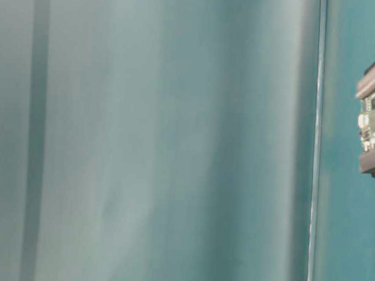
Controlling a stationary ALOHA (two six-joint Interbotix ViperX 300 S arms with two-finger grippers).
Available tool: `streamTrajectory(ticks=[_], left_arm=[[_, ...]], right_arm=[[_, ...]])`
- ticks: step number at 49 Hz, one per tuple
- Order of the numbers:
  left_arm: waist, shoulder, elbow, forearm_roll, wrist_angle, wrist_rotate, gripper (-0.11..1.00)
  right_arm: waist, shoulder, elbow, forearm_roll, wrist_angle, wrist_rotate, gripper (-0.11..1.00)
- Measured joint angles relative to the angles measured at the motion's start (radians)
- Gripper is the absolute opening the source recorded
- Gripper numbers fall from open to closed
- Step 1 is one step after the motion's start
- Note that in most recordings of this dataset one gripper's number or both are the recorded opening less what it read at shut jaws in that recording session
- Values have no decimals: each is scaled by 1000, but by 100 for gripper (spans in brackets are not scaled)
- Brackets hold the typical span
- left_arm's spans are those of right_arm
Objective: Insert the USB into the fixed PCB.
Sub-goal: 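Align the USB plug with the lower black port on the PCB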
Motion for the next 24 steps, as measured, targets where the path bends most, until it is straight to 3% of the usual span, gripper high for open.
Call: streamTrajectory(ticks=[24], left_arm=[[0,-2,2,0,2,-2,0]], right_arm=[[-21,2,-2,41,0,-3,21]])
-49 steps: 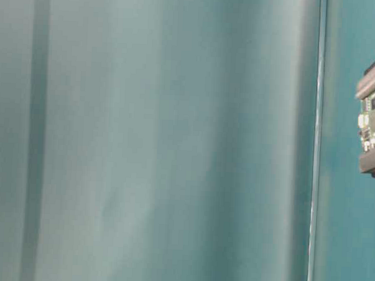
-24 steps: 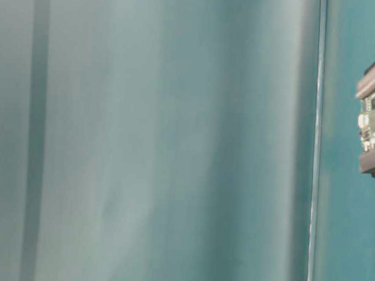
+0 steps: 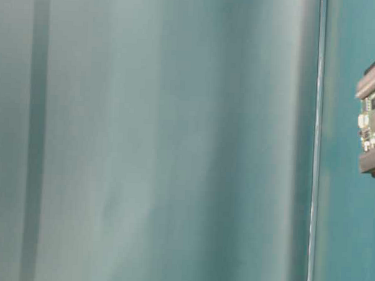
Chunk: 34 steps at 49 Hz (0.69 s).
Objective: Insert the USB into the fixed PCB.
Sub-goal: 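Align the USB plug with the lower black port on the PCB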
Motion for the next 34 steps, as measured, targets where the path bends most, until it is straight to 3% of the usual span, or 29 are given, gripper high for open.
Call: streamTrajectory(ticks=[34], left_arm=[[0,2,-2,-2,0,0,0]], right_arm=[[-26,-34,11,-11,-8,-8,21]])
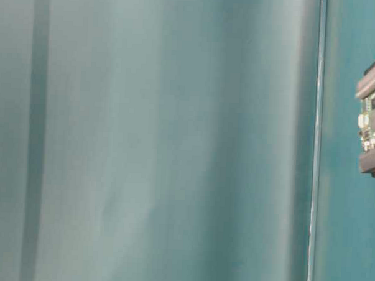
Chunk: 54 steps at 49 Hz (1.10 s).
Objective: Insert the USB into the fixed PCB.
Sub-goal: 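Align the USB plug with the lower black port on the PCB, then push the USB plug forward into the black USB port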
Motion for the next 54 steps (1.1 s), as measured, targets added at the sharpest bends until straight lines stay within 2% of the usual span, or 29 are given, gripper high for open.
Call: streamTrajectory(ticks=[19,54], left_arm=[[0,-2,0,0,0,0,0],[0,0,0,2,0,2,0]], right_arm=[[-37,-11,23,-15,0,-3,21],[-48,-11,23,-34,-2,-2,21]])
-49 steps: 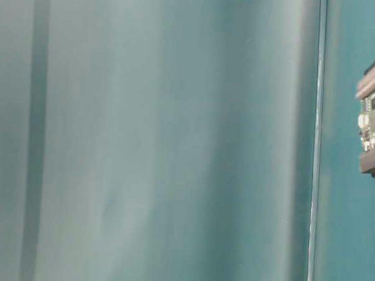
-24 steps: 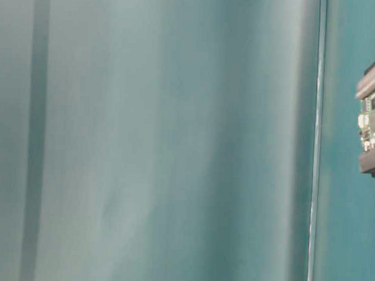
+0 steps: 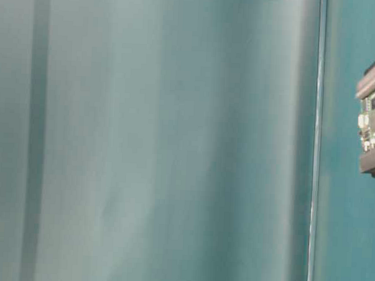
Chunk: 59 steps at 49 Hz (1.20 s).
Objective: Insert the USB into the fixed PCB.
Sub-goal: 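Push the USB plug forward into the black USB port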
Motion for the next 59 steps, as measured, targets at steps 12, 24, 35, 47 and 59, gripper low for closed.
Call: streamTrajectory(ticks=[12,24,35,47,59], left_arm=[[0,-2,2,0,0,0,0],[0,0,0,0,0,0,0],[0,0,0,0,0,-2,0],[0,0,0,0,0,-2,0],[0,0,0,0,-2,0,0]], right_arm=[[-2,-2,2,-5,-3,0,21],[-2,-12,21,-9,-5,-2,21],[-8,-25,35,-12,-5,2,21],[-8,-25,38,-12,-5,5,21],[-11,-25,38,-26,-5,5,21]])
